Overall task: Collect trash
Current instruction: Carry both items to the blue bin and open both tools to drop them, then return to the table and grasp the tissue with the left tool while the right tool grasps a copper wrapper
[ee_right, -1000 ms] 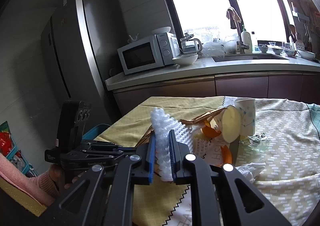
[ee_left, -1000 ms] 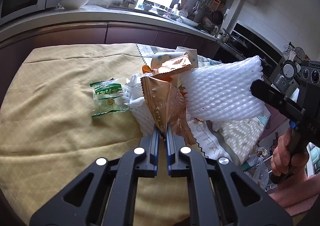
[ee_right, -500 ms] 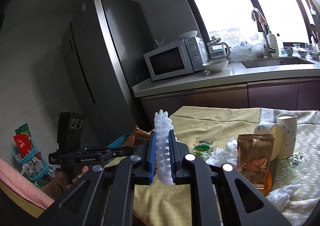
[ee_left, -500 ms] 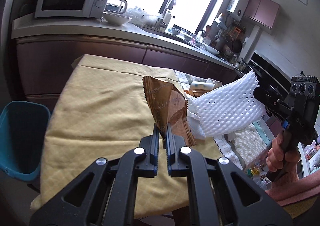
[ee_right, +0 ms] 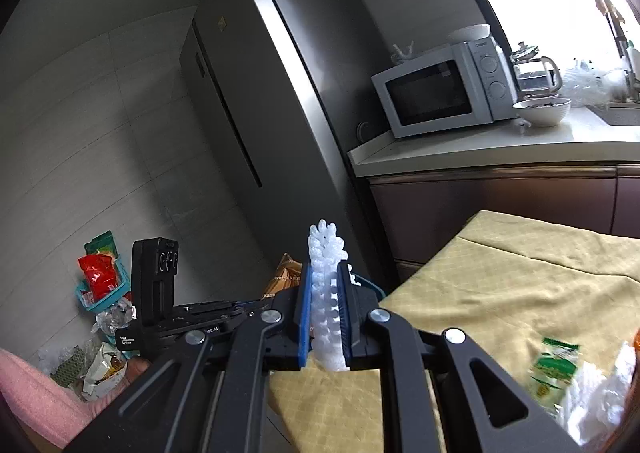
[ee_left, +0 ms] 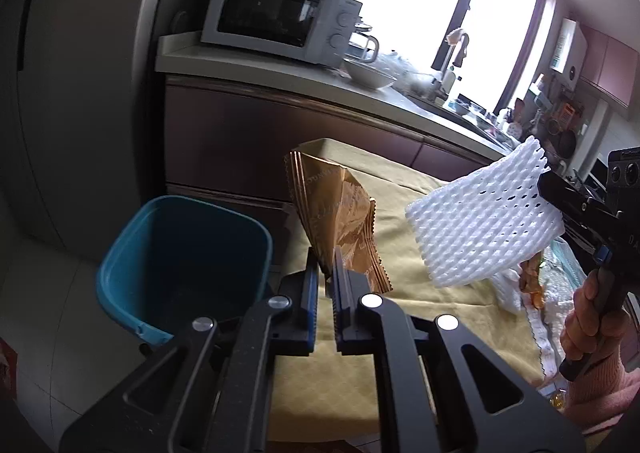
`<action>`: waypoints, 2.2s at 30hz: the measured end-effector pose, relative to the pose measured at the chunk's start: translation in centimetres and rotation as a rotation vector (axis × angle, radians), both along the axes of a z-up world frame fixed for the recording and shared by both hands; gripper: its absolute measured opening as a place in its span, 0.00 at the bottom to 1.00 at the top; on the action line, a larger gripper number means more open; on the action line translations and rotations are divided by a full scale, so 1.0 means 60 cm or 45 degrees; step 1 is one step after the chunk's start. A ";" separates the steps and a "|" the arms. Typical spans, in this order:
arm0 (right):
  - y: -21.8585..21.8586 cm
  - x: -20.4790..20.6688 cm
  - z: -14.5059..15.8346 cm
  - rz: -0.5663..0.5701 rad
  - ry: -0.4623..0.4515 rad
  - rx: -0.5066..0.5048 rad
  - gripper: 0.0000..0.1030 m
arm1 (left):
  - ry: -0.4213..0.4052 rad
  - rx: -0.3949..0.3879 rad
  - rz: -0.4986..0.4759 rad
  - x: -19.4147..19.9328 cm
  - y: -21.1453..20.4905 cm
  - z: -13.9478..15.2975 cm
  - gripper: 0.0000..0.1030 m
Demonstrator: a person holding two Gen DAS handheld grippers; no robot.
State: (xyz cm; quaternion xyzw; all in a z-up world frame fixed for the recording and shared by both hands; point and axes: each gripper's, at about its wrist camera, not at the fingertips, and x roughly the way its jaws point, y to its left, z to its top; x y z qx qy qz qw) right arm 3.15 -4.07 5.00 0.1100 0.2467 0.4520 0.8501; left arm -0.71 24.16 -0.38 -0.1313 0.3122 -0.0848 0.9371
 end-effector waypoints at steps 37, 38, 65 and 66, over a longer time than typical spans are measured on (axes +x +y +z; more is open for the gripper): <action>0.346 0.201 -0.197 0.091 0.472 -0.346 0.13 | 0.350 0.045 0.358 0.095 0.168 -0.195 0.26; 0.346 0.204 -0.203 0.086 0.480 -0.356 0.14 | 0.353 0.047 0.363 0.096 0.168 -0.198 0.27; 0.077 0.051 -0.087 -0.045 0.126 -0.283 0.44 | 0.003 0.101 -0.047 0.059 -0.057 -0.068 0.56; 0.054 0.044 -0.084 -0.080 0.113 -0.282 0.46 | -0.005 0.102 -0.086 0.058 -0.077 -0.066 0.56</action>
